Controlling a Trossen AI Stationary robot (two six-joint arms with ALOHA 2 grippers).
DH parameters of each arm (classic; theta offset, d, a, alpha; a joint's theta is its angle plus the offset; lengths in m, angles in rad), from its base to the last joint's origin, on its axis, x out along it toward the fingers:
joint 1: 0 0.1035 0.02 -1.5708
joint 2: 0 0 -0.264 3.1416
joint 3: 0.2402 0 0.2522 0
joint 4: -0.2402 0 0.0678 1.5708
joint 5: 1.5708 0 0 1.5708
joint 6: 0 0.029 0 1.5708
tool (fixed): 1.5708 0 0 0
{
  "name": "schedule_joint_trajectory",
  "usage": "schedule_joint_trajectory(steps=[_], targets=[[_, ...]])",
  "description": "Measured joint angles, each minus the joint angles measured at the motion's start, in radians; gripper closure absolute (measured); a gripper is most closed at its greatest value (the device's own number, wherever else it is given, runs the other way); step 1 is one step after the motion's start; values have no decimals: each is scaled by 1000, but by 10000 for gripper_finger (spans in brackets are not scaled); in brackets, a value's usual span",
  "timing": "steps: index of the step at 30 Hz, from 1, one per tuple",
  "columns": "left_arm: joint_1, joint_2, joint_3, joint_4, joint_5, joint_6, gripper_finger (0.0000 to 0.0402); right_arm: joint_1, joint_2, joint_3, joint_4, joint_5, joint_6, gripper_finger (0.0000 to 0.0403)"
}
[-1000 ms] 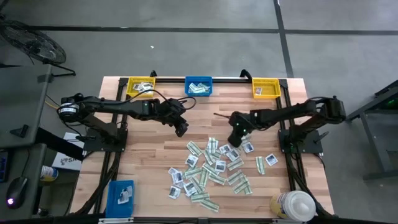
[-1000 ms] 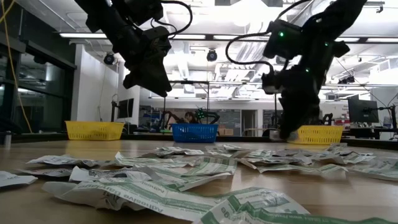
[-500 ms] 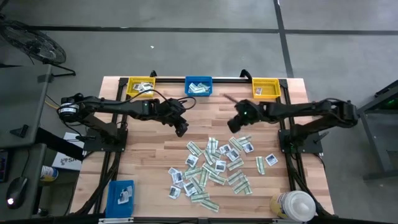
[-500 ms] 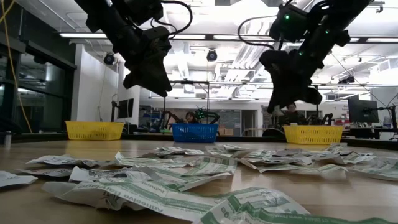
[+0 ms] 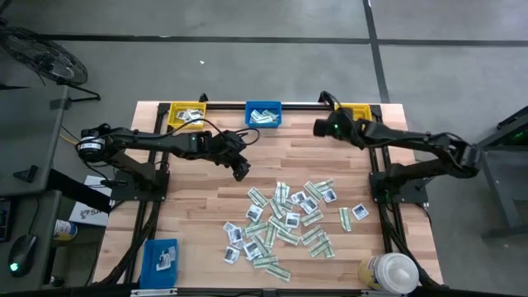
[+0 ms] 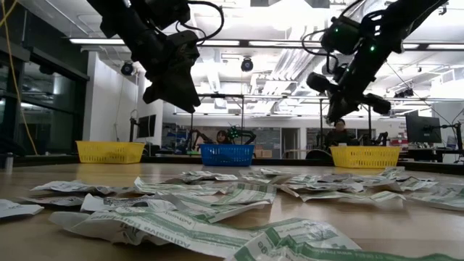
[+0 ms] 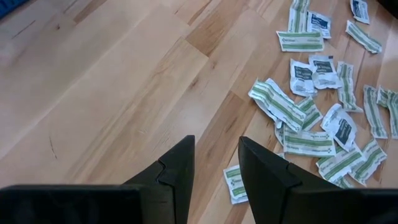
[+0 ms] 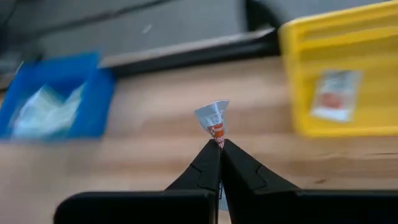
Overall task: Pick & Place First Aid Supplies
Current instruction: Put the orange ointment pack into the right yellow bin, then put the green bandage pack into the top blue bin
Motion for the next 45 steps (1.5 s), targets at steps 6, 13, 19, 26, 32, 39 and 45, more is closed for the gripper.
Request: schedule_joint_trajectory(steps=[6,13,19,26,32,39,45], targets=[[0,0,0,0,0,-11,278,-79,3,1,-40,143,163,401],[0,0,0,-1,0,-26,278,-168,49,1,-47,199,325,401],[0,0,0,-2,0,-41,278,-243,122,1,-45,200,433,401],[0,0,0,-2,1,-58,278,-300,186,2,13,152,456,397],[0,0,0,-2,1,-61,278,-317,207,2,24,108,460,370],[0,0,0,-2,0,-62,278,-318,207,2,25,106,460,312],[0,0,0,-2,0,-61,278,-293,205,2,122,70,327,279]])
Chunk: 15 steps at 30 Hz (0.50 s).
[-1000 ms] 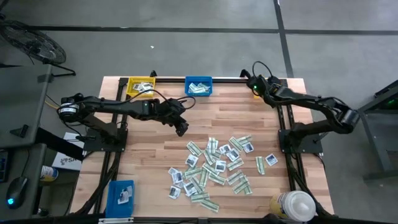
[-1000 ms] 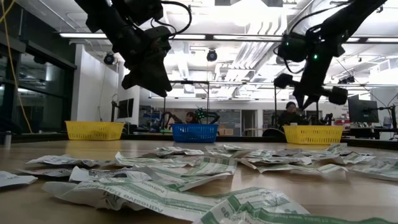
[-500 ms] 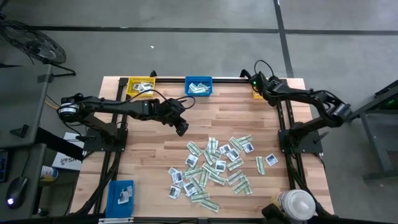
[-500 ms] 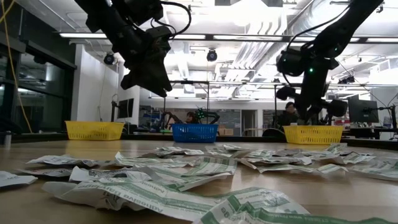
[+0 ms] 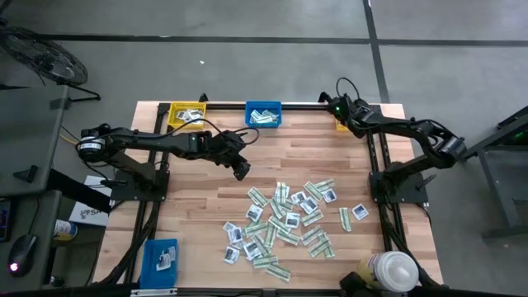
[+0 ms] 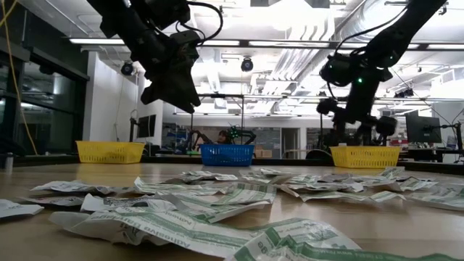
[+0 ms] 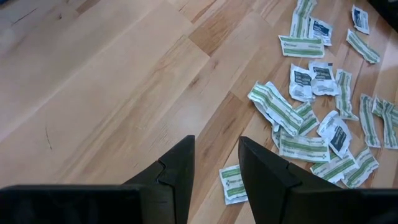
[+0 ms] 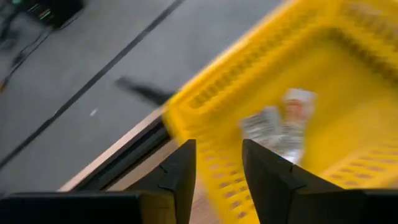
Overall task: Pick & Place First Aid Supplies
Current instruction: Put the green bandage pack into the top blue bin
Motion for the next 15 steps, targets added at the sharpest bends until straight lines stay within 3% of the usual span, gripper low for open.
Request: schedule_joint_trajectory(steps=[7,15], targets=[[0,0,0,0,0,9,278,70,0,0,166,-78,-246,280],[0,-17,0,-73,-13,13,278,155,-1,0,114,-308,-407,281]])
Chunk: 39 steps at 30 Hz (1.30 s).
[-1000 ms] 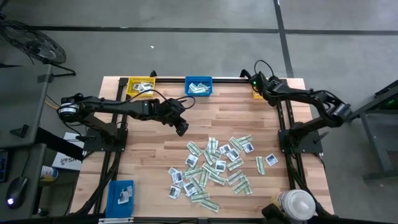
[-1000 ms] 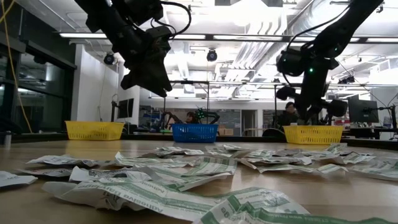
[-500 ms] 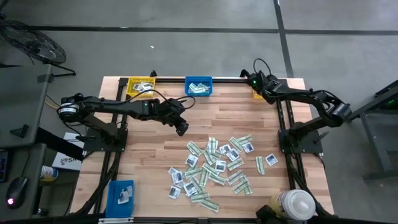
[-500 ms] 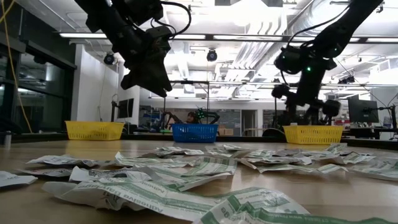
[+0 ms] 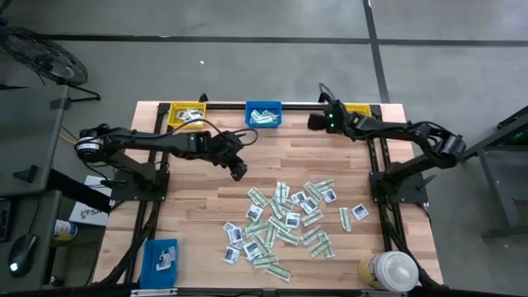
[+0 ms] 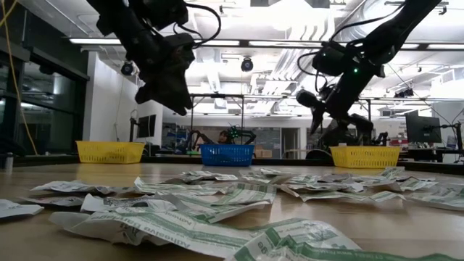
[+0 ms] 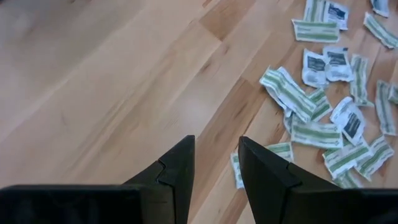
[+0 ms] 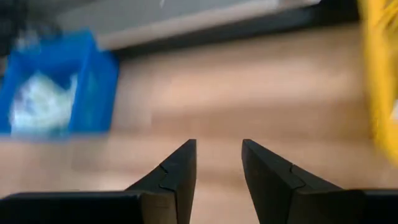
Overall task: Pick & Place First Aid Supplies
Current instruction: Put the green bandage pack into the top blue bin
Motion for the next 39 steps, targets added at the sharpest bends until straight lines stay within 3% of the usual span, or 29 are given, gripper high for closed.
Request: schedule_joint_trajectory(steps=[4,13,19,23,39], targets=[[0,-18,-2,-53,-14,20,278,52,-2,0,-118,-75,-18,281],[0,-64,0,-109,-30,55,278,178,-80,0,-408,-51,52,281],[0,-84,1,-131,-30,76,278,256,-130,0,-605,-109,98,281],[0,-84,0,-145,-18,84,278,327,-130,0,-656,-159,115,281],[0,-83,0,-162,21,130,278,503,-130,-4,-727,-130,250,281]])
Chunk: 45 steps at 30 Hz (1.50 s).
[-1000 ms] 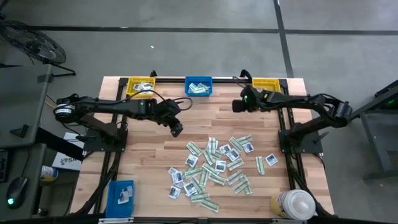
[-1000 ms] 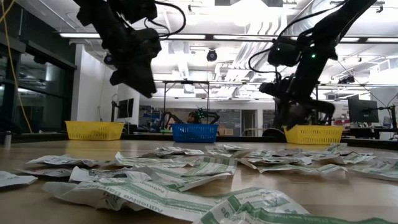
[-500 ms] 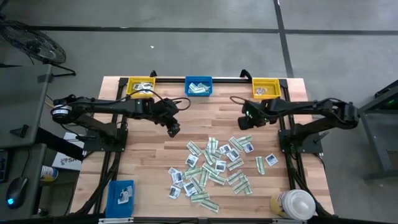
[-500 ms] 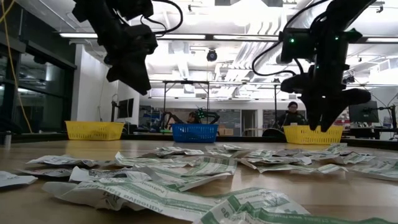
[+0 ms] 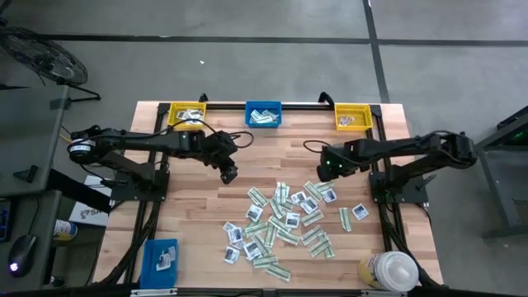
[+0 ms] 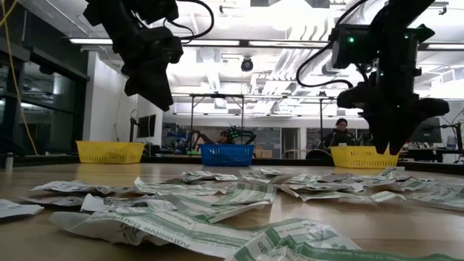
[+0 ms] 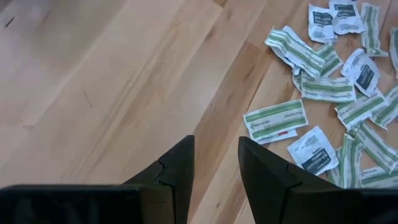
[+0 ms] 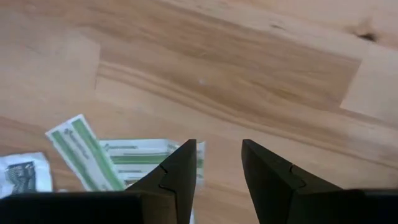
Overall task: Pick & Place First Aid Supplies
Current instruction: Put the green bandage pack into the top blue bin
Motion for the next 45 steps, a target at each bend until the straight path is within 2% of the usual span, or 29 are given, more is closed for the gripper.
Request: schedule_joint_trajectory(steps=[9,20,30,37,45], targets=[[0,0,0,0,33,9,278,72,-10,-160,191,-49,92,281],[0,0,0,1,48,25,278,80,-11,-171,235,-59,38,281],[0,0,0,1,61,24,278,80,-54,-171,283,-126,40,281],[0,0,0,3,62,24,278,80,-75,-186,280,-104,58,281],[0,1,0,1,71,23,278,133,-86,-269,400,-69,153,281]])
